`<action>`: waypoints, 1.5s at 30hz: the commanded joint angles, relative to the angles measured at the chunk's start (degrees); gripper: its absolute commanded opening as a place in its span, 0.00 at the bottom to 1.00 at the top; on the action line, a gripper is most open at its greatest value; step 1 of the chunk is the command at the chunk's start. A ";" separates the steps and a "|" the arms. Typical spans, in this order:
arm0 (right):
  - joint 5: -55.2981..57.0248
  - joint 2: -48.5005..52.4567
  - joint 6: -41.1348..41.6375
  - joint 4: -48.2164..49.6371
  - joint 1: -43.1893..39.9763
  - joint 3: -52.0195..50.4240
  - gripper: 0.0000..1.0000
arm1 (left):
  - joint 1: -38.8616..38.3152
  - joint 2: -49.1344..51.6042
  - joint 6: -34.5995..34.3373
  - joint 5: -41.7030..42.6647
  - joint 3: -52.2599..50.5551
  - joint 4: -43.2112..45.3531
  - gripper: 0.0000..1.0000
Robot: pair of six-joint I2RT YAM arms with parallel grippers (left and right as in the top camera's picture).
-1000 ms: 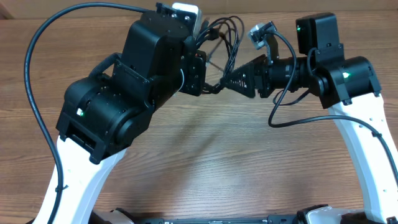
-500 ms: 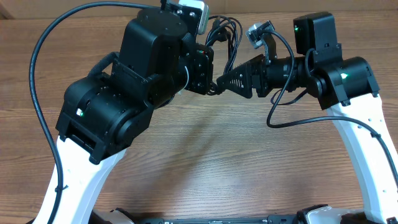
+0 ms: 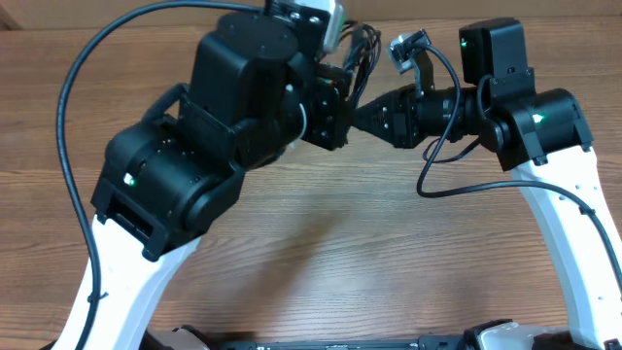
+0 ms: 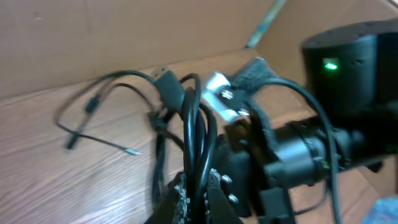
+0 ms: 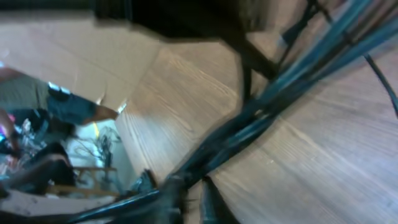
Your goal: Untangle cables
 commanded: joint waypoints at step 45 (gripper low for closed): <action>-7.87 -0.26 -28.50 -2.51 3.28 0.44 0.69 | 12.20 5.38 -26.71 1.40 1.11 -6.73 0.04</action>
